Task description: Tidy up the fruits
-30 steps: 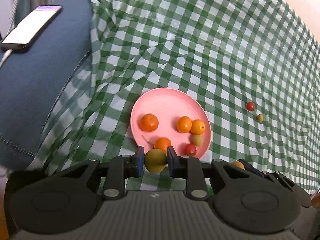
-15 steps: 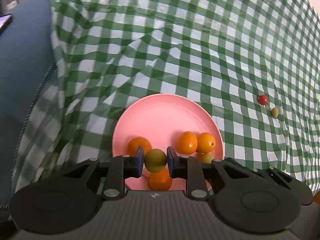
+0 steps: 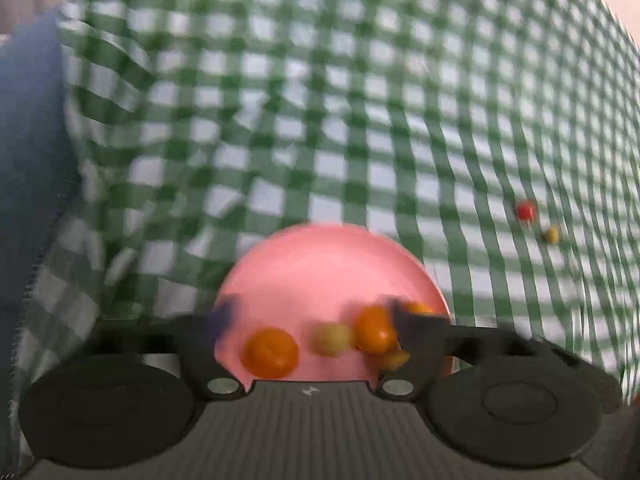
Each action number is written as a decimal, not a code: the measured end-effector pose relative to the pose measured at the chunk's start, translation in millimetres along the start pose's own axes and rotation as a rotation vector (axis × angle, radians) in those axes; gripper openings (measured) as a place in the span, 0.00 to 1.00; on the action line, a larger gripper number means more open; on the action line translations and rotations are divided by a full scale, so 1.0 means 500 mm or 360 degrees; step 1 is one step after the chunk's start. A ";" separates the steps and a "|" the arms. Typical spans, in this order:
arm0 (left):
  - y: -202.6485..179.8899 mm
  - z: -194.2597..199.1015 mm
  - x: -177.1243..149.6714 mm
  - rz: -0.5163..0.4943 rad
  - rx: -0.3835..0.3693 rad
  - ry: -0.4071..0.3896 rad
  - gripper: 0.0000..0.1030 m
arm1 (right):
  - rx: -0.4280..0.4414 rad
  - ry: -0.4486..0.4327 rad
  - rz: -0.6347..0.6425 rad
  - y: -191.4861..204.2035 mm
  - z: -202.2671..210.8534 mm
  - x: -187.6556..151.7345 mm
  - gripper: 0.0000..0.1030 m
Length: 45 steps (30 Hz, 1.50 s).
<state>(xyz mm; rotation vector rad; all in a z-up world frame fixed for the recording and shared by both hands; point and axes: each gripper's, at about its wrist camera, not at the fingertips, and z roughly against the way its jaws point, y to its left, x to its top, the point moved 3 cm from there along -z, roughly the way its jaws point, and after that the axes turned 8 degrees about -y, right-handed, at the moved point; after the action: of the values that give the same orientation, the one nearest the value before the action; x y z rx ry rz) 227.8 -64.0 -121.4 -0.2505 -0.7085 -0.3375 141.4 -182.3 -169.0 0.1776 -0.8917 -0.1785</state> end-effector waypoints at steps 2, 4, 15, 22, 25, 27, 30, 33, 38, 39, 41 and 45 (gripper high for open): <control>0.012 0.031 0.007 0.0018 0.0027 -0.0091 1.00 | 0.0004 -0.0014 -0.0002 0.003 0.020 0.005 0.73; 0.024 0.053 0.000 0.0001 0.0095 -0.0072 1.00 | -0.0005 0.0003 -0.0032 0.007 0.045 0.003 0.80; 0.061 0.188 -0.168 0.0137 0.0491 0.0225 1.00 | -0.0108 0.0019 -0.0095 0.046 0.218 -0.036 0.97; 0.024 0.280 -0.229 0.0146 0.0438 0.0184 1.00 | -0.0160 -0.0166 0.0005 0.074 0.321 -0.007 0.99; 0.012 0.315 -0.230 0.0121 0.0425 0.0090 1.00 | -0.0171 -0.0224 0.0021 0.077 0.354 -0.004 0.99; 0.005 0.337 -0.225 0.0107 0.0414 0.0037 1.00 | -0.0182 -0.0263 0.0025 0.080 0.375 -0.002 0.99; -0.008 0.363 -0.226 0.0072 0.0394 -0.0034 1.00 | -0.0179 -0.0314 0.0036 0.087 0.401 -0.002 0.99; -0.018 0.386 -0.232 0.0048 0.0377 -0.0068 1.00 | -0.0171 -0.0342 0.0043 0.091 0.426 -0.005 0.99; -0.024 0.418 -0.240 0.0045 0.0372 -0.0101 1.00 | -0.0170 -0.0397 0.0044 0.096 0.456 -0.007 0.99; -0.025 0.423 -0.242 0.0046 0.0373 -0.0109 1.00 | -0.0169 -0.0406 0.0044 0.097 0.461 -0.007 0.99; -0.025 0.434 -0.243 0.0047 0.0376 -0.0129 1.00 | -0.0166 -0.0420 0.0045 0.099 0.471 -0.009 0.99; -0.025 0.448 -0.245 0.0046 0.0378 -0.0152 1.00 | -0.0161 -0.0444 0.0044 0.101 0.485 -0.010 0.99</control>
<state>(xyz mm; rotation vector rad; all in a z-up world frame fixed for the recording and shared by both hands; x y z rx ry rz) 3.7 26.3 -37.8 -0.0517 -0.8306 -0.2121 -48.0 -151.5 -12.1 0.0460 -1.1589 -0.2258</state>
